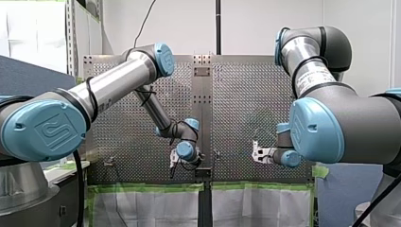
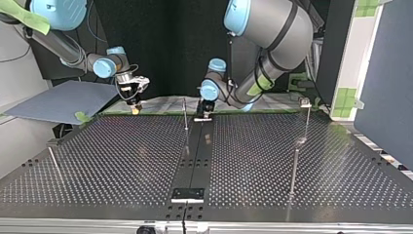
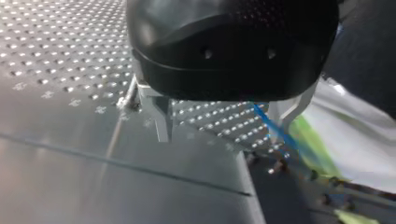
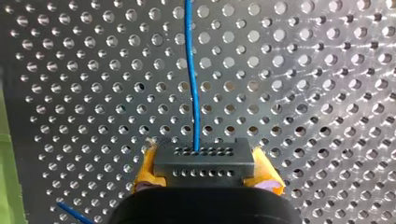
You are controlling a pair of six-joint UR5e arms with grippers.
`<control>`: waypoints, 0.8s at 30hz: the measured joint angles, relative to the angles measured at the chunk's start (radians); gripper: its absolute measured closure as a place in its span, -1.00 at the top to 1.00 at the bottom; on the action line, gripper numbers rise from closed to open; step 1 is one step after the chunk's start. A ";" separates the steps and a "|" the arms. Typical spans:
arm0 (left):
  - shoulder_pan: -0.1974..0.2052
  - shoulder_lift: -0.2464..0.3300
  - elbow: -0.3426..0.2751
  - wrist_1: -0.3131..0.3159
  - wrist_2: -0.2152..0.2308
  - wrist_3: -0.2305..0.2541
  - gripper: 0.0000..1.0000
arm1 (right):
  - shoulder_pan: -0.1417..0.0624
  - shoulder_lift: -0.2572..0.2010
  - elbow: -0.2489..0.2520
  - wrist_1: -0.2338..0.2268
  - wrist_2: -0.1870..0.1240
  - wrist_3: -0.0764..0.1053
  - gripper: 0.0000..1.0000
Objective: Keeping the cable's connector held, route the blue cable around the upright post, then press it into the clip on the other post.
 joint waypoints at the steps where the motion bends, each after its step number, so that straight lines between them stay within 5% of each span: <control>1: -0.001 0.000 0.000 -0.007 0.000 0.003 1.00 | 0.000 0.000 0.000 0.000 0.000 0.000 -1.00; 24: -0.063 0.014 -0.002 -0.157 0.035 0.011 1.00 | -0.006 0.002 -0.001 0.006 -0.001 -0.002 -1.00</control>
